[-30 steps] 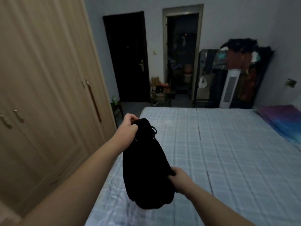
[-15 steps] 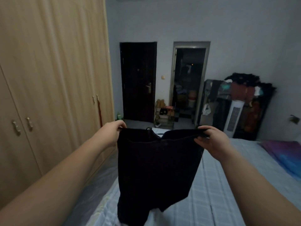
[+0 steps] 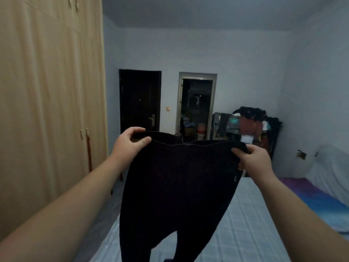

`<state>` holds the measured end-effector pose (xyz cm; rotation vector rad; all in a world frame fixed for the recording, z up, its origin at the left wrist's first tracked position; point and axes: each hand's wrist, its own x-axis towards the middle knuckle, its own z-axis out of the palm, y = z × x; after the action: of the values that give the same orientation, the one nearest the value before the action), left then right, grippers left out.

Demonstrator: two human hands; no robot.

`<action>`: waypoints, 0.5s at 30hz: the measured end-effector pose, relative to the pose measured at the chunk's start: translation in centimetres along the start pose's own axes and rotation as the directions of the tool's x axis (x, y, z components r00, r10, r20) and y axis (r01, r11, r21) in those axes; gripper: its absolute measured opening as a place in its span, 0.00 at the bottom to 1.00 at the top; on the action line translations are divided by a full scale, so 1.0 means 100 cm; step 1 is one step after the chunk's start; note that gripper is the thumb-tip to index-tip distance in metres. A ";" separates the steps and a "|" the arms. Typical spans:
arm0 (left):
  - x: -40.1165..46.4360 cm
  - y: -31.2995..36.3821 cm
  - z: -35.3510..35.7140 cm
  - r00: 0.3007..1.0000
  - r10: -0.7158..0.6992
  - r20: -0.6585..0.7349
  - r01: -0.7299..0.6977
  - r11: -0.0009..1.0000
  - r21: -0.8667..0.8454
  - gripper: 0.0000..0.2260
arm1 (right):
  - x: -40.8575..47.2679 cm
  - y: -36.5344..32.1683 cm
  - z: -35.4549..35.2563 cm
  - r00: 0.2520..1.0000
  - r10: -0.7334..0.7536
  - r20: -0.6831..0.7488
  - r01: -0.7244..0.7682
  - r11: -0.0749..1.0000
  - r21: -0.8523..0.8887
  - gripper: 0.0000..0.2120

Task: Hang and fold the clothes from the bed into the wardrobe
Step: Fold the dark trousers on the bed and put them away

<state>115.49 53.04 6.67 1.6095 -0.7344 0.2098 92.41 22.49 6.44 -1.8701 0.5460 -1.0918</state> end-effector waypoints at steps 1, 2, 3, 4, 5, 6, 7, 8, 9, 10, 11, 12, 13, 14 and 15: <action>0.001 0.004 0.007 0.999 0.047 0.017 -0.048 0.995 0.083 0.17 | 0.005 -0.004 -0.006 0.999 -0.032 -0.025 0.031 0.999 -0.027 0.03; 0.003 0.008 0.015 0.995 0.098 0.016 -0.099 0.983 0.157 0.18 | 0.009 -0.007 -0.013 0.997 -0.058 -0.043 0.056 0.998 -0.037 0.02; 0.005 0.012 0.022 0.989 0.147 -0.002 -0.144 0.967 0.211 0.18 | 0.012 -0.010 -0.018 0.996 -0.078 -0.050 0.077 0.997 -0.021 0.02; 0.008 0.016 0.027 0.982 0.189 -0.026 -0.178 0.956 0.232 0.16 | 0.015 -0.014 -0.023 0.994 -0.092 -0.053 0.091 0.996 -0.006 0.02; 0.011 0.019 0.030 0.978 0.204 -0.047 -0.189 0.957 0.221 0.14 | 0.019 -0.015 -0.027 0.993 -0.104 -0.056 0.105 0.994 0.010 0.02; 0.015 0.021 0.032 0.980 0.191 -0.065 -0.175 0.966 0.189 0.11 | 0.023 -0.016 -0.031 0.991 -0.120 -0.061 0.120 0.993 -0.003 0.03; 0.018 0.023 0.033 0.984 0.164 -0.071 -0.152 0.977 0.151 0.09 | 0.026 -0.016 -0.035 0.989 -0.137 -0.059 0.135 0.990 -0.029 0.04; 0.021 0.025 0.034 0.988 0.136 -0.070 -0.126 0.984 0.129 0.08 | 0.026 -0.017 -0.039 0.987 -0.154 -0.044 0.151 0.987 -0.057 0.06; 0.024 0.028 0.035 0.990 0.123 -0.062 -0.114 0.985 0.128 0.07 | 0.027 -0.017 -0.042 0.988 -0.151 -0.013 0.150 0.987 -0.048 0.07; 0.027 0.030 0.036 0.992 0.121 -0.047 -0.113 0.983 0.142 0.07 | 0.027 -0.017 -0.046 0.990 -0.136 0.033 0.136 0.991 -0.006 0.08; 0.030 0.032 0.037 0.993 0.117 -0.022 -0.112 0.981 0.156 0.07 | 0.027 -0.018 -0.049 0.989 -0.121 0.081 0.117 0.992 0.050 0.08; 0.033 0.034 0.037 0.994 0.106 0.006 -0.106 0.979 0.175 0.08 | 0.026 -0.019 -0.052 0.986 -0.106 0.127 0.094 0.991 0.094 0.08; 0.036 0.036 0.036 0.995 0.088 0.045 -0.095 0.976 0.195 0.09 | 0.026 -0.020 -0.056 0.981 -0.102 0.163 0.082 0.989 0.125 0.08; 0.039 0.037 0.036 0.994 0.064 0.088 -0.082 0.972 0.218 0.10 | 0.027 -0.019 -0.060 0.978 -0.104 0.183 0.080 0.988 0.134 0.08; 0.041 0.039 0.036 0.990 0.042 0.133 -0.073 0.968 0.241 0.09 | 0.028 -0.017 -0.063 0.976 -0.102 0.191 0.077 0.988 0.135 0.07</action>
<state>115.52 48.28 11.39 1.8504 -0.8810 0.2503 88.42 18.44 10.67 -1.8796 0.2737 -0.9614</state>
